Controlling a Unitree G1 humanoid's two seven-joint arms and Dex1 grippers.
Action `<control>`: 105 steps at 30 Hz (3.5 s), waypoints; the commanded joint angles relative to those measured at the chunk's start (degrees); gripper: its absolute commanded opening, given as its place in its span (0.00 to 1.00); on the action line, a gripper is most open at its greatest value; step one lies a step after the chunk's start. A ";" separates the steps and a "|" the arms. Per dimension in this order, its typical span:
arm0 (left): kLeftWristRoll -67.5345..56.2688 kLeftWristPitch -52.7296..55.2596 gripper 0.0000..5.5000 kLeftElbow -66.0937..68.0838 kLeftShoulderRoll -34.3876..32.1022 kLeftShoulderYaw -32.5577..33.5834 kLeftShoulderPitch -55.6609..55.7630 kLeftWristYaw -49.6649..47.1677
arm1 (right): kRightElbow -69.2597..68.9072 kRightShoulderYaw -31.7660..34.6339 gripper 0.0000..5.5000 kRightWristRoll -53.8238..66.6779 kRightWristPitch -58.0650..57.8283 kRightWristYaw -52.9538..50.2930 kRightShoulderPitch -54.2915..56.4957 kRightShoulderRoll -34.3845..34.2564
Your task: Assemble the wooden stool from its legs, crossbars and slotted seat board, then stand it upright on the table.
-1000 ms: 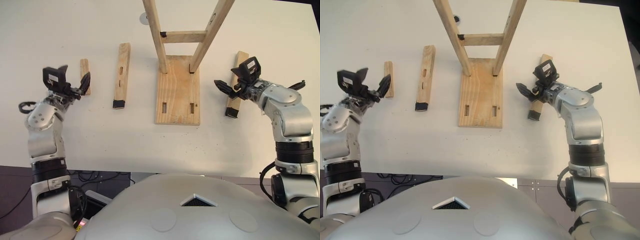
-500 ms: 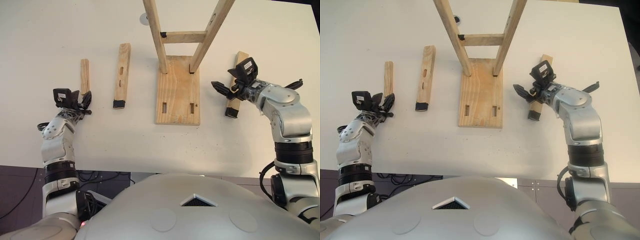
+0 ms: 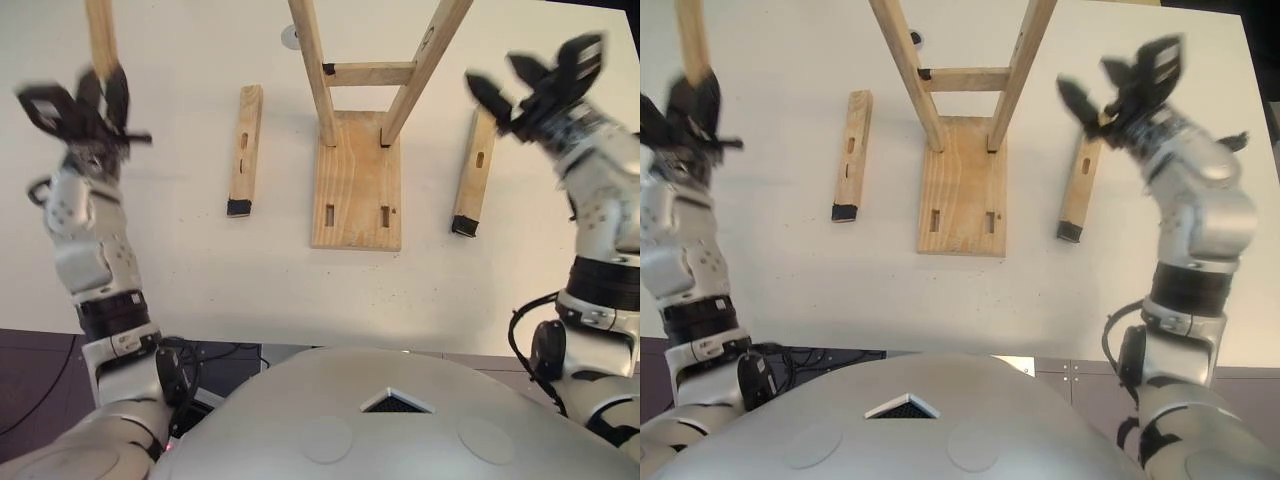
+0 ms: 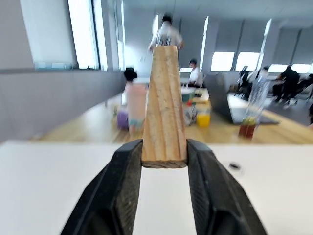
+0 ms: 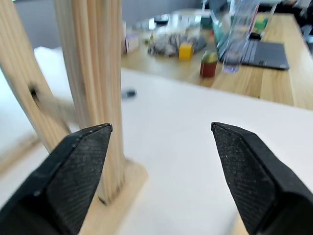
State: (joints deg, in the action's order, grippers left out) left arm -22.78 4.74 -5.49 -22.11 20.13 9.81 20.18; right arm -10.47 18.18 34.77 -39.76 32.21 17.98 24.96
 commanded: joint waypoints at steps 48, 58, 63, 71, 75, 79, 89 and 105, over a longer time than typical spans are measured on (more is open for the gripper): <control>9.07 4.86 0.63 -15.19 6.38 -20.26 5.27 0.13 | -3.45 6.98 0.07 29.14 6.43 -28.30 1.27 0.47; 10.52 4.88 0.91 -13.99 7.76 -18.88 5.26 -3.41 | 7.36 -2.23 0.07 0.62 26.32 -23.95 -14.45 -11.13; 10.36 5.18 0.98 -13.29 7.64 -18.79 5.88 -3.10 | 8.76 -2.31 0.07 -3.27 29.78 -23.76 -16.28 -13.85; 10.45 5.30 0.98 -13.56 7.63 -18.89 5.41 -3.19 | 7.43 -1.22 0.07 -4.25 31.53 -23.84 -18.01 -15.57; 10.58 5.15 0.98 -13.32 7.81 -19.05 5.28 -3.27 | 9.83 -1.10 0.07 -5.76 32.15 -23.52 -17.29 -15.97; 10.65 5.25 0.98 -13.37 7.97 -19.23 5.00 -3.19 | 11.48 -0.70 0.07 -7.16 33.55 -23.74 -17.27 -16.08; 10.79 5.71 0.98 -13.07 8.09 -19.16 5.20 -3.10 | 13.49 -0.68 0.07 -10.27 35.48 -28.18 -17.05 -17.98; 10.55 8.41 0.98 -11.25 8.11 -18.98 7.94 -2.52 | 31.20 -5.01 0.07 -25.06 61.44 -24.41 -22.57 -16.48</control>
State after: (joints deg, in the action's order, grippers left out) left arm -12.56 12.42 -17.00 -13.69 0.95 17.11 17.88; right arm 15.19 14.34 11.69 22.22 6.31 -1.90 7.75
